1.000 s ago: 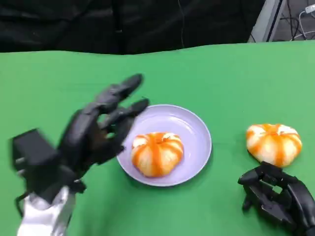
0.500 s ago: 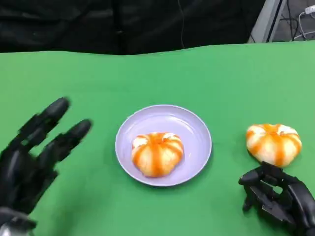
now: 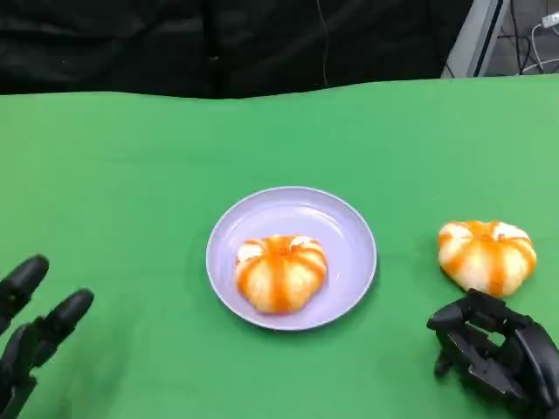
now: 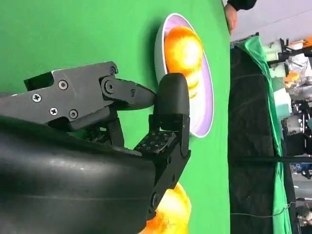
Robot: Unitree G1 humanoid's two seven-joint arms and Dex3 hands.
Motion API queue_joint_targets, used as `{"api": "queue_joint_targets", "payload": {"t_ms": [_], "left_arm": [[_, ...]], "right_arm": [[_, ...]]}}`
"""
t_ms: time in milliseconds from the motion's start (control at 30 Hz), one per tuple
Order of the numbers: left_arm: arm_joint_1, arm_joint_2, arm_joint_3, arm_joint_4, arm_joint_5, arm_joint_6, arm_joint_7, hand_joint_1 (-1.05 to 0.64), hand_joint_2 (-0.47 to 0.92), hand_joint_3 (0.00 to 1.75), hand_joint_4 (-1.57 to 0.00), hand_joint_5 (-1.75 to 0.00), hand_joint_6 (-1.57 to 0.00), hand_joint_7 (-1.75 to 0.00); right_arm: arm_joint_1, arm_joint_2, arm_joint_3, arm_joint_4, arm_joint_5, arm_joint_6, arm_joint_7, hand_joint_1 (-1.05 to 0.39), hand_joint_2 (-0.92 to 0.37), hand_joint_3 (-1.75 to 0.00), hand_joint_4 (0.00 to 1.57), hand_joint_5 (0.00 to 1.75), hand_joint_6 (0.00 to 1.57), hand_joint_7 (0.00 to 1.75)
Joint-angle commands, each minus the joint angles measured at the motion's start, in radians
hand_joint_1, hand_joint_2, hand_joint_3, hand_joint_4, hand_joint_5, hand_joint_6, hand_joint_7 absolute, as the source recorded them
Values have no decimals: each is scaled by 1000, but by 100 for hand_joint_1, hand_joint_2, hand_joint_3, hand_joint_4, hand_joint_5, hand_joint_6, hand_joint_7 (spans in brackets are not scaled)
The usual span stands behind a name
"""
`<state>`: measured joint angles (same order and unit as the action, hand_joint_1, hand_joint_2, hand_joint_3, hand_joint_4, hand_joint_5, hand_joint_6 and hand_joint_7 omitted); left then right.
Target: Grasp the bread from the table and place it into the plate.
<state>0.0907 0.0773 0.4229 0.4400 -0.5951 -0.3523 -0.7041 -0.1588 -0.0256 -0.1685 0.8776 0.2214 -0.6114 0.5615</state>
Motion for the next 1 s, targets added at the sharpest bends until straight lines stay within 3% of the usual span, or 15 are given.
{"api": "queue_joint_targets", "payload": {"t_ms": [33,100,133,167,233,633,667,700,767,800,867,1000], "left_arm": [[3,21,21,11,-4,-19,-20,-57,92,34,-76,-2,-65,-2],[3,18,25,30,3,-27,-18,-57,92,34,-76,-2,-65,-1],[3,16,28,45,7,-34,-16,-12,92,44,-77,-1,-68,-2],[1,16,28,62,12,-41,-15,4,92,47,-77,-1,-69,-2],[-7,19,25,88,28,-56,-6,18,92,53,-78,-2,-71,-3],[-39,11,14,163,155,-163,134,23,89,58,-92,-6,-79,-3],[-44,12,12,178,185,-193,163,18,83,65,-112,-21,-101,-8],[-52,18,8,205,215,-237,181,17,78,73,-115,-33,-110,-6],[-64,27,1,249,255,-302,198,12,70,88,-116,-87,-136,-17],[-68,31,-2,267,268,-326,204,10,67,94,-115,-109,-134,-42],[-76,33,-5,291,277,-355,211,8,64,100,-111,-130,-115,-94],[-83,37,-11,319,291,-393,229,7,64,104,-104,-149,-98,-130]], "right_arm": [[4,-19,-8,-3,7,9,-3,-24,-92,-48,60,173,74,109],[1,-20,-9,0,8,9,-2,-24,-92,-48,60,173,74,109],[-2,-22,-10,2,8,10,-1,-24,-92,-48,61,174,74,109],[-4,-23,-11,4,9,10,1,-24,-92,-48,61,174,74,109],[-5,-24,-12,6,10,10,3,-24,-92,-48,61,174,74,109],[-8,-25,-20,12,12,9,11,-24,-92,-47,61,174,74,109],[-8,-25,-21,11,12,11,11,-24,-92,-47,61,174,73,109],[-8,-25,-22,10,12,12,11,-24,-92,-47,61,174,73,109],[-9,-25,-23,10,12,14,11,-25,-92,-47,60,174,73,109],[-10,-25,-23,9,12,14,11,-25,-92,-47,60,174,73,109],[-10,-25,-24,9,12,17,9,-25,-92,-47,60,174,74,109],[-12,-25,-26,12,14,15,12,-24,-92,-47,61,174,74,109]]}}
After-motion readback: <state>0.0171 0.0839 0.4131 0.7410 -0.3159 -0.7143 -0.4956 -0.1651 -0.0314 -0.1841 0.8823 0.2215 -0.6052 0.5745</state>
